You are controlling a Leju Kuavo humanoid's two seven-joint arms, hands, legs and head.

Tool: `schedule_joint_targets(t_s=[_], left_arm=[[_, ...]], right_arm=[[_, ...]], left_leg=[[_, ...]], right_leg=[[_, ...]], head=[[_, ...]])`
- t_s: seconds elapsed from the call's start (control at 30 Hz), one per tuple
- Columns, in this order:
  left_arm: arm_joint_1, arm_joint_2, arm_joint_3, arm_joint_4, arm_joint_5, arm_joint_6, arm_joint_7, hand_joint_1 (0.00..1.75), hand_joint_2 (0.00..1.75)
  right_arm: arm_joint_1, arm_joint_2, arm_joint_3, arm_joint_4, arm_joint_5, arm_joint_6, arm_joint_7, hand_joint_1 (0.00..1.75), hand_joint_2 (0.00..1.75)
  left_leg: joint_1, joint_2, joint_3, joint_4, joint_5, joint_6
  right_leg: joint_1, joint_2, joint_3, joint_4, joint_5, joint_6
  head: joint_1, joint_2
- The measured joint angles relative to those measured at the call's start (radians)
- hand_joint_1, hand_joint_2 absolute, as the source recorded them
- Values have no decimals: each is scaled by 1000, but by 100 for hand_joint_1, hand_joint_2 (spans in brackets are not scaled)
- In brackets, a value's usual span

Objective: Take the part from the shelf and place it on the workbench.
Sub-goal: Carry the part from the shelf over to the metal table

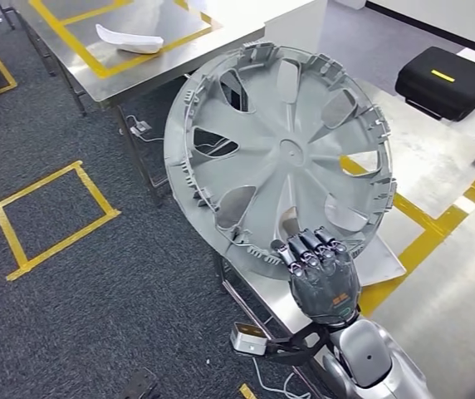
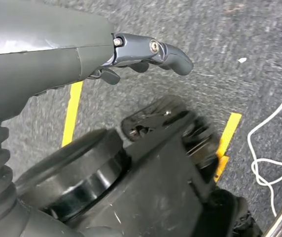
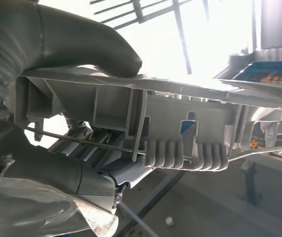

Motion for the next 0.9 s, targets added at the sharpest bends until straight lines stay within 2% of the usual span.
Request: schedule_joint_targets(t_s=[0.03,0.07,0.1,0.13,0.17,0.23,0.27,0.3,0.33,0.37,0.4,0.43,0.5,0.53,0.57,0.6,0.67,0.7,0.73,0.8,0.83,0.87,0.9], left_arm=[[-1,1,0,0,0,0,0,0,175],[-1,2,0,1,0,-1,0,0,175],[-2,2,0,1,0,-2,0,0,175],[-3,2,0,1,0,-3,1,0,175],[-4,2,0,1,0,-4,1,0,175],[-7,2,0,1,1,-7,1,0,175],[-6,2,0,1,1,-8,1,0,175],[-5,2,0,1,2,-8,2,0,175],[-4,2,0,1,2,-9,2,0,175],[-2,2,0,1,2,-9,2,0,175],[-2,2,0,1,2,-10,3,0,175],[-2,2,0,1,2,-11,4,0,175],[-3,2,0,1,2,-11,5,0,175],[-4,2,0,1,2,-11,6,0,175],[-4,3,0,1,2,-12,6,0,175],[-5,3,0,1,2,-12,6,0,175],[-7,4,0,1,2,-12,6,0,175],[-9,4,0,1,2,-12,6,0,175],[-10,4,0,1,2,-12,6,0,175],[-10,4,0,1,2,-13,7,0,175],[-8,4,0,1,1,-14,7,0,175],[-6,4,0,1,1,-14,8,0,175],[-5,4,0,1,1,-15,9,0,175]], right_arm=[[-1,0,0,0,0,0,0,175,175],[-1,0,0,0,0,0,1,175,175],[0,0,0,0,0,0,2,175,175],[0,0,0,0,0,0,3,175,175],[1,0,0,0,0,0,4,175,175],[-1,0,0,0,0,0,4,175,175],[-2,0,0,0,0,0,4,175,175],[-3,0,0,0,0,0,4,175,175],[-3,0,1,0,0,0,5,175,175],[-2,-1,1,1,0,0,7,175,175],[-1,-1,0,1,0,0,8,175,175],[-1,-2,0,1,0,1,9,175,175],[-2,-3,0,1,1,1,10,175,175],[-4,-3,0,1,1,1,10,175,175],[-6,-3,0,1,1,1,11,175,175],[-7,-3,0,1,1,1,12,175,175],[-6,-3,0,1,1,2,16,175,175],[-6,-3,-1,1,1,2,17,175,175],[-6,-3,-1,0,1,2,18,175,175],[-8,-3,0,1,1,2,18,175,175],[-8,-3,0,1,1,2,18,175,175],[-7,-3,1,1,1,2,18,175,175],[-7,-3,1,1,1,2,18,175,175]], left_leg=[[1,-20,22,-52,18,2],[1,-34,33,-80,24,3],[0,-36,37,-89,20,3],[0,-26,39,-96,20,3],[0,-14,41,-100,23,6],[2,11,45,-110,28,14],[1,25,46,-112,29,17],[0,38,45,-112,28,19],[0,53,45,-111,28,19],[0,68,45,-111,27,19],[0,82,45,-111,26,18],[0,94,47,-111,24,16],[-2,117,51,-110,19,9],[-5,127,52,-108,16,4],[-9,136,54,-106,14,0],[-11,145,55,-105,13,-4],[-9,156,58,-102,8,-13],[-6,142,56,-92,-3,-18],[-3,117,45,-63,-24,-23],[0,64,-6,55,-90,-27],[0,54,-39,126,-119,-27],[0,51,-64,177,-133,-26],[0,50,-77,200,-129,-23]], right_leg=[[0,11,-2,2,1,2],[-2,22,-6,3,2,6],[-4,33,-11,2,4,12],[-6,42,-16,1,6,18],[-7,33,-22,4,4,24],[-3,-22,-49,50,-28,32],[-3,-57,-75,104,-58,35],[-4,-78,-106,172,-90,39],[-5,-86,-137,236,-114,43],[-7,-90,-155,275,-123,47],[-9,-93,-154,276,-113,50],[-10,-100,-132,235,-86,52],[-7,-139,-50,93,-30,52],[-5,-156,-19,38,-15,48],[-2,-166,-1,7,-10,42],[2,-163,2,1,-14,35],[0,-139,-2,0,-9,20],[-1,-129,-2,0,-7,14],[-3,-118,-2,-2,-5,8],[-5,-96,-1,-3,-4,-1],[-4,-83,-1,-3,-3,-3],[-2,-68,-1,-2,-3,-4],[-1,-54,-1,-2,-3,-4]], head=[[0,0],[0,0],[0,0],[-1,0],[0,0],[4,0],[6,0],[7,0],[7,0],[7,0],[8,0],[8,0],[8,0],[7,0],[7,0],[6,0],[7,0],[6,0],[5,0],[1,0],[0,0],[0,0],[0,0]])
